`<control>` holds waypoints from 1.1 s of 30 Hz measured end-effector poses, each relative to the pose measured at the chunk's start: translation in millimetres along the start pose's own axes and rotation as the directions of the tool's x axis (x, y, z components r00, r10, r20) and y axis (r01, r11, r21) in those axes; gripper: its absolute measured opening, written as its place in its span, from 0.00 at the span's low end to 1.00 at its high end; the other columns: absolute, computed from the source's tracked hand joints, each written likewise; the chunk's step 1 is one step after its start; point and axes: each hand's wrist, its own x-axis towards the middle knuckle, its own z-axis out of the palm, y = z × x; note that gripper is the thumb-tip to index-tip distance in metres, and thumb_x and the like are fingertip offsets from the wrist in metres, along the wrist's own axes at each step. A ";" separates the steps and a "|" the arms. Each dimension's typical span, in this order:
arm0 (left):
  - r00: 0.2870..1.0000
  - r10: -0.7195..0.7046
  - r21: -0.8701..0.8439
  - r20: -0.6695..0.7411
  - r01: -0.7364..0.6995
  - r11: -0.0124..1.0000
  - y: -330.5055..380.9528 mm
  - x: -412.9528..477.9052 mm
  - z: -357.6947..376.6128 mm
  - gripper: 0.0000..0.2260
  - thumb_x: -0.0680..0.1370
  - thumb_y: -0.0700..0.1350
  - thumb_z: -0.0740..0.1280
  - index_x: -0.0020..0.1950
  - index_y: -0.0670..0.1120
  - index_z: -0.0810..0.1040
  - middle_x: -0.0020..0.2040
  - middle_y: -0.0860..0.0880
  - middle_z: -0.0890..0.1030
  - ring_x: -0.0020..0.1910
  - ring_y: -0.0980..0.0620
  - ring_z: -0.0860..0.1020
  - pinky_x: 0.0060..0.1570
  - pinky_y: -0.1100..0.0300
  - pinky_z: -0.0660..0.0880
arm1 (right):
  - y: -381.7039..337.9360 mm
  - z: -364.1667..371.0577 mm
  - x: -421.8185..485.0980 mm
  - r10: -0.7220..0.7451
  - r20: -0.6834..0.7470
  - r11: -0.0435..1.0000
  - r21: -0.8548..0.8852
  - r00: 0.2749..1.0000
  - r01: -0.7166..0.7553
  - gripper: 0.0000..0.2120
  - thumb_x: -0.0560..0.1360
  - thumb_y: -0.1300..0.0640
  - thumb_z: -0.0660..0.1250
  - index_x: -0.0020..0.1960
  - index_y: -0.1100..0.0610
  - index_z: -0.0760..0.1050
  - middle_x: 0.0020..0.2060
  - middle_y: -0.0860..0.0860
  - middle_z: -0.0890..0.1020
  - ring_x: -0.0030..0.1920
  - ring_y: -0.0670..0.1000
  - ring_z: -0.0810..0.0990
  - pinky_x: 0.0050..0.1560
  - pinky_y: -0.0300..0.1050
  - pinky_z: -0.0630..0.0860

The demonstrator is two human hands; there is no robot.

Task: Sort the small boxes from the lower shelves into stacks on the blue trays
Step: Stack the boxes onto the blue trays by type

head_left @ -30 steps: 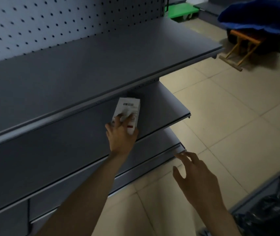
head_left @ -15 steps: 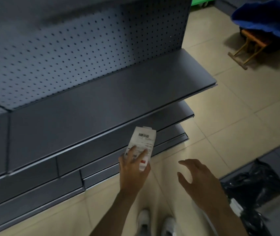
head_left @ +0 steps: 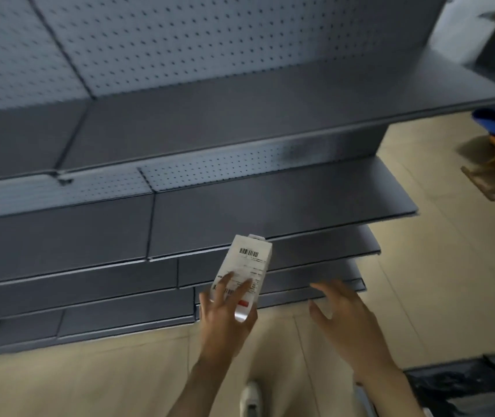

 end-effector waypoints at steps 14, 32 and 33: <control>0.929 -0.146 0.007 -0.339 0.157 0.987 -59.7 -80.6 -212.2 0.23 0.76 0.57 0.70 0.72 0.60 0.73 0.75 0.54 0.69 0.65 0.43 0.73 0.60 0.48 0.72 | -196.1 -8.4 -5.2 -0.425 0.112 0.904 0.101 0.898 0.415 0.17 0.80 0.43 0.66 0.66 0.45 0.77 0.64 0.41 0.78 0.64 0.46 0.77 0.58 0.42 0.74; 0.730 -0.288 0.018 -0.620 0.380 0.925 -257.1 -150.4 -455.8 0.22 0.75 0.60 0.70 0.70 0.64 0.74 0.74 0.56 0.70 0.63 0.45 0.67 0.57 0.41 0.77 | -527.1 89.1 -58.9 -0.705 0.090 0.708 0.043 0.703 0.705 0.17 0.80 0.43 0.64 0.67 0.44 0.75 0.63 0.37 0.76 0.63 0.41 0.77 0.57 0.38 0.74; 0.724 -0.289 0.022 -0.627 0.387 0.922 -268.0 -152.6 -466.9 0.22 0.75 0.61 0.69 0.70 0.64 0.74 0.74 0.56 0.70 0.62 0.45 0.67 0.57 0.43 0.77 | -543.1 95.0 -61.0 -0.717 0.080 0.696 0.033 0.693 0.717 0.17 0.80 0.43 0.64 0.67 0.44 0.75 0.63 0.36 0.76 0.63 0.41 0.77 0.56 0.37 0.74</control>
